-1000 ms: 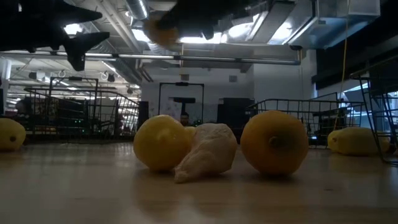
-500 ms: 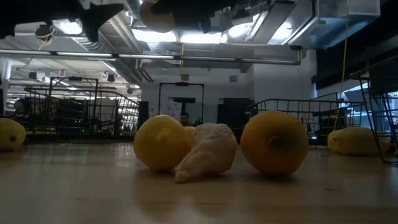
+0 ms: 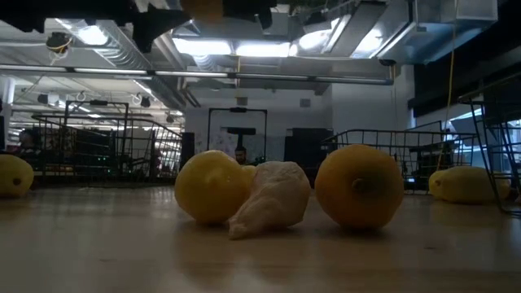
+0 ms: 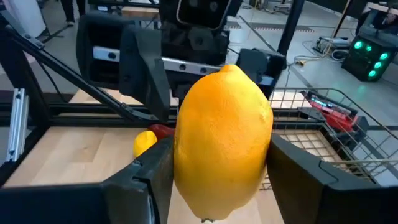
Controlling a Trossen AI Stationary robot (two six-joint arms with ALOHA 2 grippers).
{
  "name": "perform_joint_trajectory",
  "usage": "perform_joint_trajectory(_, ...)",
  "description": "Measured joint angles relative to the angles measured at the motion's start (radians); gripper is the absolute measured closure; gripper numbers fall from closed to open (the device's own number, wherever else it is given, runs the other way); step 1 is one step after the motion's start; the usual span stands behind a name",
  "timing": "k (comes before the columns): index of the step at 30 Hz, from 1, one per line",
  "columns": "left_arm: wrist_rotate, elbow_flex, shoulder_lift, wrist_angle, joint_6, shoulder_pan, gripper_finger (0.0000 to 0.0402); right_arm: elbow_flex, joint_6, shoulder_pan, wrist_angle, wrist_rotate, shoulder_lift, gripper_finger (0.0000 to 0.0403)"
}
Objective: Sort produce into baskets
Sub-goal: Put the yellow lemon into the top left wire basket
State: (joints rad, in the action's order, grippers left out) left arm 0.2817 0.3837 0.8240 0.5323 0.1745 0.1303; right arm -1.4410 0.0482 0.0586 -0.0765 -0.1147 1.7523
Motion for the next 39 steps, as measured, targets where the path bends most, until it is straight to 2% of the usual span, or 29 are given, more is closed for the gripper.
perform_joint_trajectory(10, 0.005, 0.085, 0.103, 0.003, -0.010, 0.000, 0.0130, 0.000, 0.009, 0.002, 0.000, 0.021, -0.002, 0.0197)
perform_joint_trajectory(14, 0.004, 0.091, 0.112, 0.003, -0.017, 0.000, 0.0149, 0.000, 0.009, 0.001, 0.008, 0.028, -0.002, 0.0197)
perform_joint_trajectory(17, 0.004, 0.091, 0.112, 0.002, -0.020, 0.000, 0.0170, 0.000, 0.009, 0.001, 0.007, 0.028, -0.002, 0.0185)
perform_joint_trajectory(22, 0.003, 0.093, 0.109, 0.001, -0.020, 0.000, 0.0173, 0.000, 0.009, 0.001, 0.013, 0.024, -0.005, 0.0152)
perform_joint_trajectory(28, 0.016, 0.097, 0.058, -0.028, -0.026, 0.000, 0.0160, 0.000, -0.005, 0.001, 0.190, 0.020, -0.111, 0.0129)
perform_joint_trajectory(33, 0.127, 0.100, -0.014, -0.168, -0.032, 0.000, 0.0157, -0.001, -0.027, 0.013, 0.404, 0.019, -0.202, 0.0129)
perform_joint_trajectory(39, 0.300, 0.254, -0.051, -0.593, -0.006, -0.015, 0.0155, 0.018, -0.098, 0.016, 0.594, -0.007, -0.206, 0.0128)
